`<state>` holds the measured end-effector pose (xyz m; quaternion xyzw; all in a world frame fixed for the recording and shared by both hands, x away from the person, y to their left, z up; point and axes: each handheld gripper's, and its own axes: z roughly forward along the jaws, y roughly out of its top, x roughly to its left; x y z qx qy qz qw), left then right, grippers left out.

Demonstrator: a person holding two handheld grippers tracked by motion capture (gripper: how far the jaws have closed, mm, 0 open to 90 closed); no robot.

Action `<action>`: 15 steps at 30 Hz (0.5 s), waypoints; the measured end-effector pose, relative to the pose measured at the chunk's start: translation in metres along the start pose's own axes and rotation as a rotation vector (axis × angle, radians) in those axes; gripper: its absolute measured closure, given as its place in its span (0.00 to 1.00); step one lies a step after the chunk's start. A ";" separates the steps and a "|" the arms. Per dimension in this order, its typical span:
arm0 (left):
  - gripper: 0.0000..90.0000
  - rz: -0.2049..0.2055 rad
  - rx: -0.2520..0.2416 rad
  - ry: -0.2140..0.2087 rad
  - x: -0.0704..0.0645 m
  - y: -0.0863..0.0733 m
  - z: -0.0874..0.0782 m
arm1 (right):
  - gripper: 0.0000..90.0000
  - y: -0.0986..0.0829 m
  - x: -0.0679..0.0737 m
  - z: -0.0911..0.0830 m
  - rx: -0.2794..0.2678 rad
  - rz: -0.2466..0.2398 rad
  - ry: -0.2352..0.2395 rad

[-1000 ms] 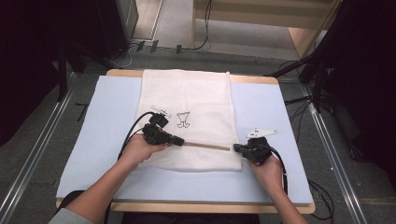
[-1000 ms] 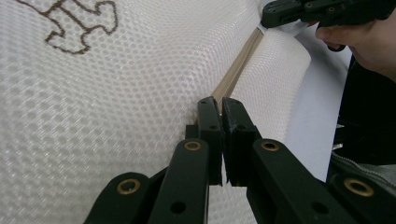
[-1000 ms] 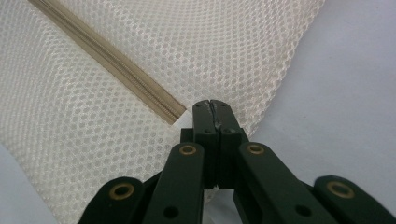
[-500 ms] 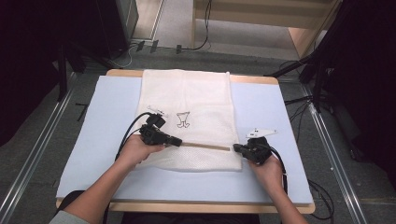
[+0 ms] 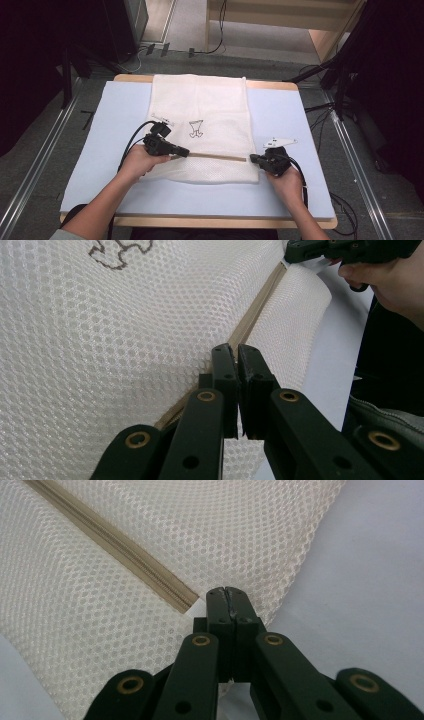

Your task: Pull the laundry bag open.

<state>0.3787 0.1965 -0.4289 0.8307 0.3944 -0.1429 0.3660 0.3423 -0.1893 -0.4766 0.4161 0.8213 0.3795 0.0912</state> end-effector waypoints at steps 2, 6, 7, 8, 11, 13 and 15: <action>0.99 0.004 0.004 0.001 0.000 0.000 0.000 | 1.00 0.000 0.000 0.000 0.002 -0.001 -0.004; 0.99 -0.002 0.004 0.004 0.001 0.000 0.000 | 1.00 0.000 0.001 0.000 0.003 -0.006 -0.005; 0.99 -0.007 0.000 0.004 0.001 0.000 0.000 | 1.00 0.000 0.001 0.000 0.004 -0.004 -0.005; 0.99 -0.010 0.004 0.003 0.001 0.000 0.001 | 1.00 0.000 0.001 0.000 0.003 -0.006 -0.006; 0.99 -0.019 0.003 0.002 0.002 -0.001 0.001 | 1.00 0.000 0.001 0.000 0.002 -0.016 -0.007; 0.99 -0.014 0.004 0.005 0.001 -0.001 0.000 | 1.00 0.000 0.001 0.000 0.002 -0.016 -0.009; 0.99 -0.014 0.008 0.003 0.002 -0.001 0.000 | 1.00 0.001 0.001 0.000 0.003 -0.017 -0.009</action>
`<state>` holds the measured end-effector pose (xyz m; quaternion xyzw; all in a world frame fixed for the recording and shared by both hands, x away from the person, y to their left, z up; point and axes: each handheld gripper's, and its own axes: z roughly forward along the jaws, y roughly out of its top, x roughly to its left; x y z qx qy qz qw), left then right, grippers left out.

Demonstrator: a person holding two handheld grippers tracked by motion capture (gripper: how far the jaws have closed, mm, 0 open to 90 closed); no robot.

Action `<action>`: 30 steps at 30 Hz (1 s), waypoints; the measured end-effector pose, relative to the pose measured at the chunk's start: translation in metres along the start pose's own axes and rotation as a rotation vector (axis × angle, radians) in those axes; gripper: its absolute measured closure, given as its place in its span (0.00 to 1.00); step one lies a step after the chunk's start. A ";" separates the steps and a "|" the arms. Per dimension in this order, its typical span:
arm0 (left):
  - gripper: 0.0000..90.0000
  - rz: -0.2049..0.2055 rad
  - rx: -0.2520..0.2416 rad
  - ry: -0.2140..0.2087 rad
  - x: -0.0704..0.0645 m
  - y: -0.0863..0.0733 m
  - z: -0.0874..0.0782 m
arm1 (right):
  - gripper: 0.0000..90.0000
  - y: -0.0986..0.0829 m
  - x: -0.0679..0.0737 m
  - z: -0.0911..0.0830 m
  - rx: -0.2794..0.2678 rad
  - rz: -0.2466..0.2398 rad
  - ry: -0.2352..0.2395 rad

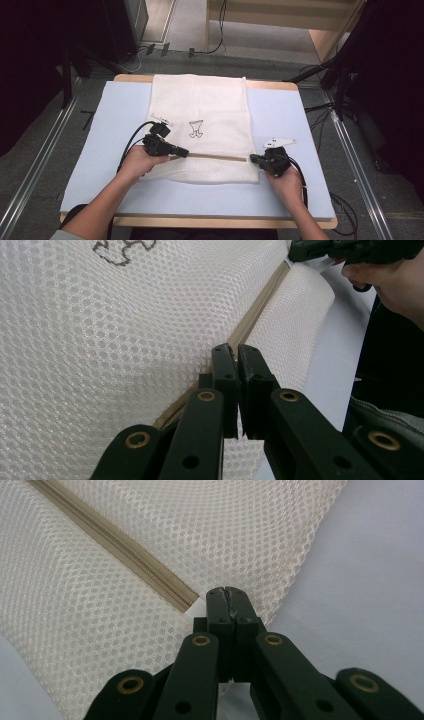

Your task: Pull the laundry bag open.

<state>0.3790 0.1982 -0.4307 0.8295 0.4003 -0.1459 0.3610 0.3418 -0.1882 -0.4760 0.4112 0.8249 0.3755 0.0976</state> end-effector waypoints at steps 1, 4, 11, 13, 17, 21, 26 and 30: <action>0.99 -0.004 -0.002 0.009 0.000 0.000 0.000 | 1.00 0.000 0.000 0.000 0.000 0.001 0.000; 0.99 -0.008 -0.004 0.004 0.002 -0.002 -0.002 | 1.00 0.000 0.000 0.000 0.003 0.007 0.004; 0.99 -0.032 -0.011 0.003 0.005 -0.006 -0.008 | 1.00 0.001 -0.001 0.000 0.005 0.005 0.004; 0.99 -0.034 -0.011 0.015 0.005 -0.005 -0.006 | 1.00 0.001 0.000 0.000 0.008 0.008 0.003; 0.99 -0.032 -0.019 0.021 0.004 -0.006 -0.008 | 1.00 0.001 0.000 0.000 0.012 0.004 -0.001; 0.99 -0.029 -0.002 0.030 0.003 -0.006 -0.008 | 1.00 0.002 0.000 0.000 0.011 -0.001 -0.003; 1.00 -0.039 -0.018 0.060 0.000 -0.005 -0.008 | 1.00 0.001 0.000 0.000 0.011 0.003 -0.002; 1.00 -0.030 -0.007 0.096 -0.004 -0.005 -0.007 | 1.00 0.002 0.002 0.000 0.015 -0.003 -0.014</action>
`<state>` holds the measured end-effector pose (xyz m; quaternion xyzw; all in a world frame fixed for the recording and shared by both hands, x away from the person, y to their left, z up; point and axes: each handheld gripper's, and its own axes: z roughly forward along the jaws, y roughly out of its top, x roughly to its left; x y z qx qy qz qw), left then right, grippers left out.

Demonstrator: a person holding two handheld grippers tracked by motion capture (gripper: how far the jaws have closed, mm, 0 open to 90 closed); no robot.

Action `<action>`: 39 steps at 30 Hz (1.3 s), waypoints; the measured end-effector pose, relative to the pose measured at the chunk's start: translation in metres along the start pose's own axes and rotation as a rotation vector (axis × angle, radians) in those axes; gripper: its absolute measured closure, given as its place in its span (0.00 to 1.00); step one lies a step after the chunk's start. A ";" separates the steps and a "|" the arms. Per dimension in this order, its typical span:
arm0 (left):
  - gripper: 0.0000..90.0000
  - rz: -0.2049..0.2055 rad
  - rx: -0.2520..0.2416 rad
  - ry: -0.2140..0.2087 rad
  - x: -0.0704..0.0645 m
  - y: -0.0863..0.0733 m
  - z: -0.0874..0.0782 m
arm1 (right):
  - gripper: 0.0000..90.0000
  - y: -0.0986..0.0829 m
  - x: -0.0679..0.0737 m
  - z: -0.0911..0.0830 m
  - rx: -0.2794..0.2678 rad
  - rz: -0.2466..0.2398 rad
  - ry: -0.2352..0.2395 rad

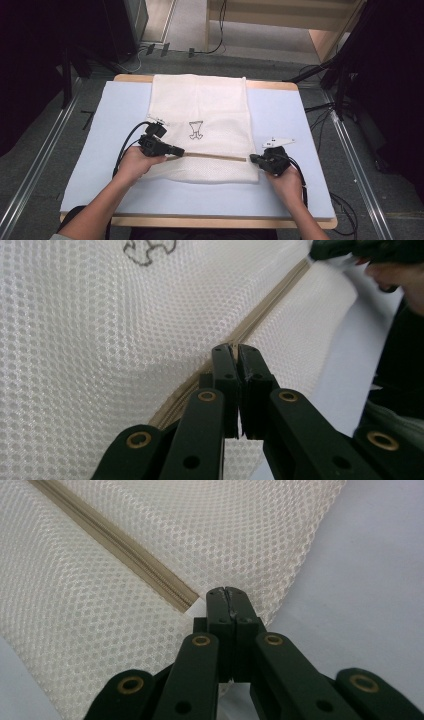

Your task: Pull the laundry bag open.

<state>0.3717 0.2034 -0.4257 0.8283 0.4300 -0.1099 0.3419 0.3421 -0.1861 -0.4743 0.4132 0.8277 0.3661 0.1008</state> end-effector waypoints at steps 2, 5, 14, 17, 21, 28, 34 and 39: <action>1.00 -0.007 0.015 0.001 0.000 0.000 0.001 | 1.00 0.000 0.000 0.000 0.000 -0.002 0.000; 1.00 -0.028 0.021 0.002 0.000 -0.001 0.001 | 1.00 0.000 0.001 0.000 0.002 -0.005 -0.003; 1.00 -0.035 0.010 0.005 0.004 -0.006 -0.013 | 1.00 0.000 0.001 0.000 0.000 -0.009 -0.003; 1.00 -0.059 0.008 0.005 0.011 -0.010 -0.018 | 1.00 0.000 0.001 0.000 -0.001 -0.011 -0.005; 1.00 -0.089 -0.001 0.020 0.023 -0.021 -0.030 | 1.00 0.000 0.001 0.000 0.001 -0.010 -0.005; 1.00 -0.130 -0.010 0.037 0.043 -0.039 -0.052 | 1.00 0.000 0.001 0.000 -0.001 -0.010 -0.007; 1.00 -0.150 -0.008 0.019 0.055 -0.049 -0.061 | 1.00 0.000 0.000 0.000 0.000 -0.011 -0.005; 1.00 -0.151 -0.030 0.049 0.055 -0.049 -0.068 | 1.00 0.000 0.001 0.000 0.001 -0.008 -0.004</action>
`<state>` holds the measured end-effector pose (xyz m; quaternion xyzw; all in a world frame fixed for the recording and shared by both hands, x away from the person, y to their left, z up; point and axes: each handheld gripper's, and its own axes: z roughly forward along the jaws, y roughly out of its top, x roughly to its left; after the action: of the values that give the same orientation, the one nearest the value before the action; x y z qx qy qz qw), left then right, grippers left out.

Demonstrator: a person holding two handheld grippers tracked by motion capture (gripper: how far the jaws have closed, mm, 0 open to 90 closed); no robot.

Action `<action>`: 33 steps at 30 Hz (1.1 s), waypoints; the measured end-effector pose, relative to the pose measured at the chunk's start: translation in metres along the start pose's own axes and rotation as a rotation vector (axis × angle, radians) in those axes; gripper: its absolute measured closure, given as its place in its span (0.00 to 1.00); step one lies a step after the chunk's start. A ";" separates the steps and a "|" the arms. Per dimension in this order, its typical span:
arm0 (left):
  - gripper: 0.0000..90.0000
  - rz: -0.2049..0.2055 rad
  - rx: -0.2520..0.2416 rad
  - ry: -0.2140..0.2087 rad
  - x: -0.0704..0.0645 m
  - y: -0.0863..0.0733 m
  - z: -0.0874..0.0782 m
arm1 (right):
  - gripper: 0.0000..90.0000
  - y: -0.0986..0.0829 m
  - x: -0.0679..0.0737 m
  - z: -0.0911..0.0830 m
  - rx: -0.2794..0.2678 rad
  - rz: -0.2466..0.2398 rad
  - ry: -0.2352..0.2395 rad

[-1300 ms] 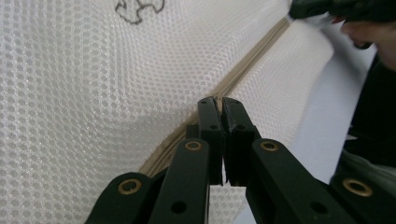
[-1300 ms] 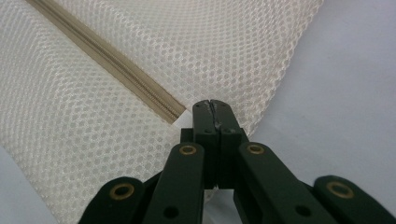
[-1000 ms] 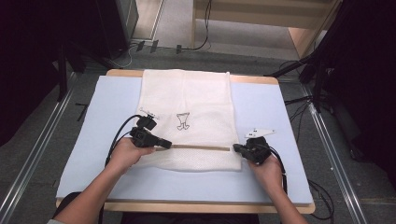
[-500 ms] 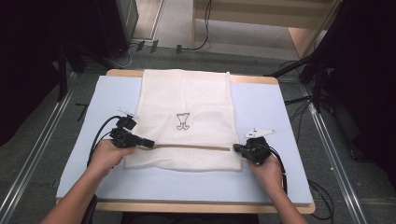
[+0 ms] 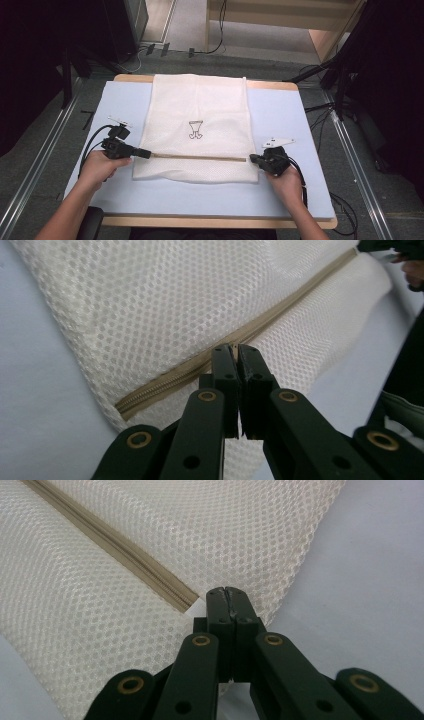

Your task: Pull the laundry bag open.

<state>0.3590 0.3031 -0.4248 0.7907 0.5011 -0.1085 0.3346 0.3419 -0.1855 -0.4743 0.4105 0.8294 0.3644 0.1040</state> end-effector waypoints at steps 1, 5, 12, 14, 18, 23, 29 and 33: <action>1.00 0.000 0.000 0.000 0.000 0.000 0.000 | 1.00 0.000 0.000 0.000 0.000 0.000 0.000; 1.00 -0.002 -0.004 -0.007 0.004 -0.002 -0.007 | 1.00 0.000 0.001 0.000 -0.002 -0.001 -0.003; 1.00 -0.020 -0.022 -0.010 0.012 -0.006 -0.017 | 1.00 -0.001 0.001 0.000 -0.002 -0.002 -0.003; 1.00 -0.034 -0.026 -0.009 0.018 -0.009 -0.021 | 1.00 0.000 0.001 0.000 -0.003 -0.003 -0.004; 1.00 -0.074 -0.044 0.044 0.032 -0.019 -0.035 | 1.00 0.000 0.001 0.000 -0.002 -0.003 -0.003; 0.99 -0.091 -0.064 0.005 0.043 -0.026 -0.040 | 1.00 0.000 0.000 0.000 -0.001 0.001 0.003; 0.98 -0.041 -0.084 0.014 0.037 -0.026 -0.039 | 1.00 0.001 -0.001 0.000 0.004 0.006 0.013; 0.87 0.057 -0.106 0.045 0.028 -0.027 -0.036 | 1.00 0.002 -0.004 -0.001 0.010 0.019 0.032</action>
<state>0.3432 0.3537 -0.4231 0.7881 0.4909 -0.0545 0.3674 0.3448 -0.1887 -0.4727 0.4128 0.8289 0.3678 0.0850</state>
